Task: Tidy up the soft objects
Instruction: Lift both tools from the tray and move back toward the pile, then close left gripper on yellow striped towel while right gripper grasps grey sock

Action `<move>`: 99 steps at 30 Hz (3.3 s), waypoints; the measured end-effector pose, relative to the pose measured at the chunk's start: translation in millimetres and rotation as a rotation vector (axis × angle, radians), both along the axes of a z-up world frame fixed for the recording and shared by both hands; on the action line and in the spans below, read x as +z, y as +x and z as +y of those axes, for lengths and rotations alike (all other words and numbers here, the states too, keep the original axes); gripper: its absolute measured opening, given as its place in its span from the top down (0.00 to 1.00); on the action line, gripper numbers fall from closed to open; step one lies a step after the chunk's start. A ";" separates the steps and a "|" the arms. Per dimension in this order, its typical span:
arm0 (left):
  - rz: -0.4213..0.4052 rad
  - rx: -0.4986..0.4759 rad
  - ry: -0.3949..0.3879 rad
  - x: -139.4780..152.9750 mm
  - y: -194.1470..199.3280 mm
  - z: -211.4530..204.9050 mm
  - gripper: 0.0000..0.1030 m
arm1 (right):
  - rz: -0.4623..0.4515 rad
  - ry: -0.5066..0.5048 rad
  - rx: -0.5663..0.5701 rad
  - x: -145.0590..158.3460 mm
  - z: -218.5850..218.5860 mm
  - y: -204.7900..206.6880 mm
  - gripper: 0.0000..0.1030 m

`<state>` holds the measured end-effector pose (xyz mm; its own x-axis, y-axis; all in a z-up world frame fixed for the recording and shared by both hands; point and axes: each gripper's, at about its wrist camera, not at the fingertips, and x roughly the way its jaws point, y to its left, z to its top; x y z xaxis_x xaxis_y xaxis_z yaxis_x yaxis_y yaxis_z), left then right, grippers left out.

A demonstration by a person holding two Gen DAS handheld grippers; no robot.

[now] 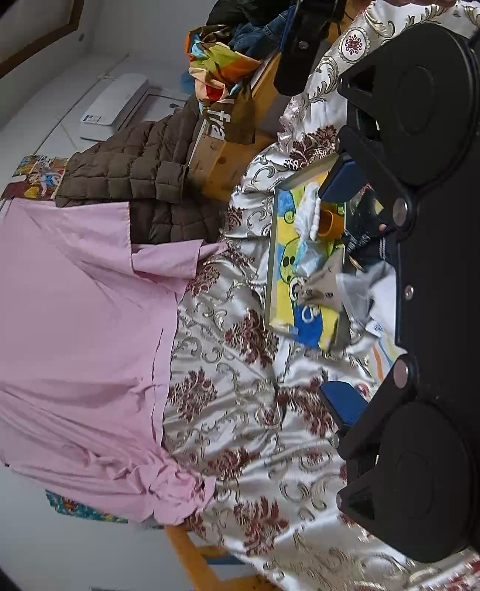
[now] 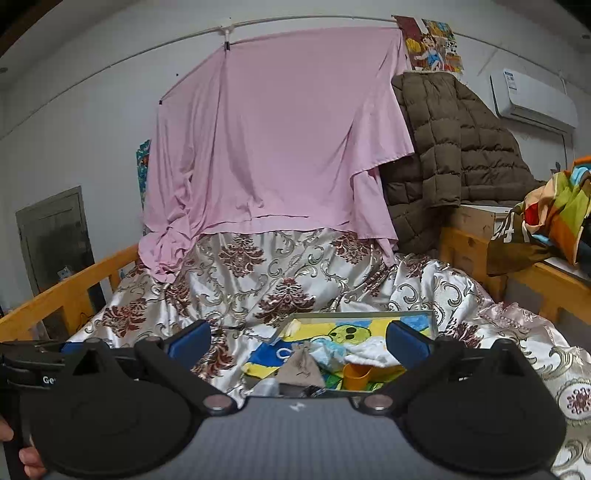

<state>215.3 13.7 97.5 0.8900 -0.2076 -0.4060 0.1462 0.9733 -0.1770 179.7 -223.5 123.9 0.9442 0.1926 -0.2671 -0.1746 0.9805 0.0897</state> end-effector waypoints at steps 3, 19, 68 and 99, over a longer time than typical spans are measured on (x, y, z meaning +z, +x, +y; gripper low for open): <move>0.001 0.014 -0.010 0.3 -13.8 9.0 0.01 | -0.005 -0.008 -0.009 -0.5 9.9 -14.8 0.00; -0.039 0.019 0.025 -19.0 -67.6 33.2 0.01 | 0.049 -0.003 -0.072 -31.5 21.7 -51.4 0.00; 0.195 -0.083 0.338 -130.9 -19.2 23.6 0.01 | 0.260 -0.123 -0.001 -193.5 57.2 -36.7 0.00; 0.165 -0.229 0.508 -145.1 23.2 6.1 0.01 | 0.257 -0.109 0.058 -198.2 54.9 -11.9 0.00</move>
